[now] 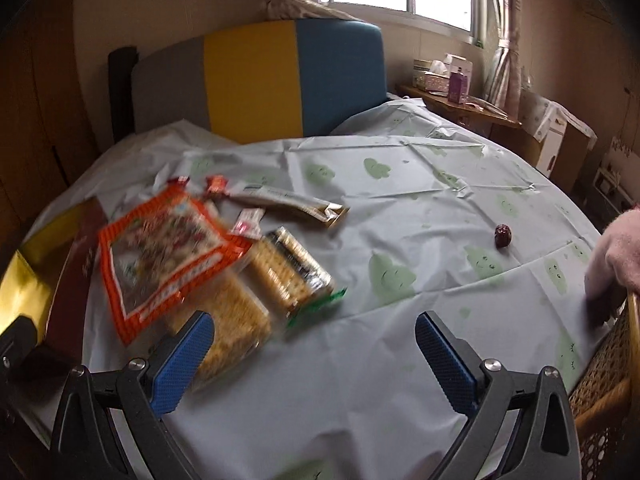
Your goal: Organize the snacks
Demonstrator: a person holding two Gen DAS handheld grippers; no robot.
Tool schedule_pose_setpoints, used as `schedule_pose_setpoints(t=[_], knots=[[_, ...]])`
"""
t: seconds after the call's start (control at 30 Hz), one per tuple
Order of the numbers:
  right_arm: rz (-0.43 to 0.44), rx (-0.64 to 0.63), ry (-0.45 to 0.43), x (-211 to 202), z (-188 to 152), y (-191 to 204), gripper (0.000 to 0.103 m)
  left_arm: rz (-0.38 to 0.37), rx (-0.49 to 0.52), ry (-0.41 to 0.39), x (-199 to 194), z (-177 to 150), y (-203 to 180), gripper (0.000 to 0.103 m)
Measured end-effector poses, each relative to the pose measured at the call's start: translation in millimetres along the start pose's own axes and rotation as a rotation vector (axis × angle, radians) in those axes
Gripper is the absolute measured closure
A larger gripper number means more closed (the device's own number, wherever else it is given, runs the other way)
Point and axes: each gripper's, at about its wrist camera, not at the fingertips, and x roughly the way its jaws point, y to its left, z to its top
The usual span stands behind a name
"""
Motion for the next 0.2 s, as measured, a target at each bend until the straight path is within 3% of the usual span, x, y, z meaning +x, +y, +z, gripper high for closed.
schedule_pose_setpoints(t=[0.2], knots=[[0.002, -0.040, 0.000, -5.2, -9.5, 5.5, 0.001, -0.014, 0.017, -0.014, -1.6, -3.2, -5.7, 0.013]])
